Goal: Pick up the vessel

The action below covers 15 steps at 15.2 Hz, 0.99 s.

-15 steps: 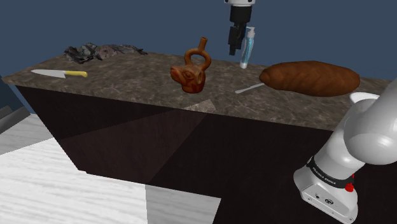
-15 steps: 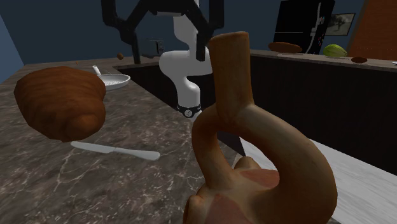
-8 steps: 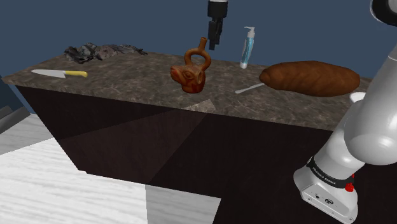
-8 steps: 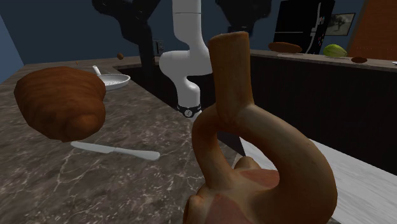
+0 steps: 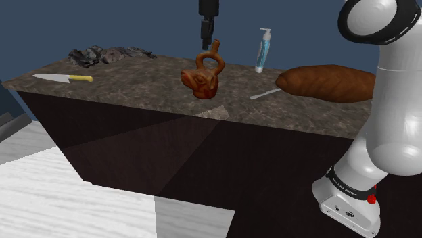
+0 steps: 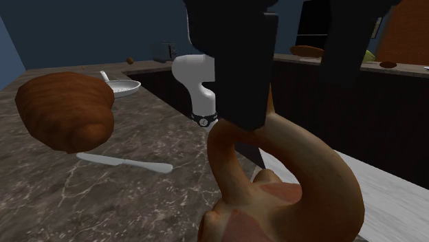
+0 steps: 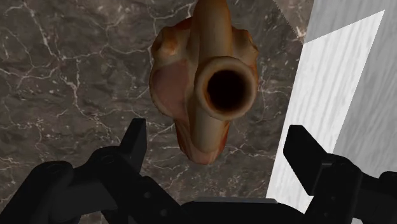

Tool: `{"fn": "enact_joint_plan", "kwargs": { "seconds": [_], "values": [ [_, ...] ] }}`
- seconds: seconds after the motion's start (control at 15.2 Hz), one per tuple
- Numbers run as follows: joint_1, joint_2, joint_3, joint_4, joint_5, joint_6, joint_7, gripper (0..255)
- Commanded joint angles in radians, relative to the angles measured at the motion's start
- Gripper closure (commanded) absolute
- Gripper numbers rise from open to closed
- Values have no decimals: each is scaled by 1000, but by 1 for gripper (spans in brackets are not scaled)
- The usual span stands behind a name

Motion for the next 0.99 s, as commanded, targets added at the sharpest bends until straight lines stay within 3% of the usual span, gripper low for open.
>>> {"fn": "enact_joint_plan", "kwargs": {
  "seconds": [0.0, 0.4, 0.46, 0.92],
  "values": [
    [0, -3, 1, -33, 1, 31, -5, 0],
    [0, -22, 1, -124, 1, 103, -7, 0],
    [0, -23, 1, -125, 1, 102, -7, 255],
    [0, -24, 1, -125, 1, 102, -7, 255]
  ]
}}
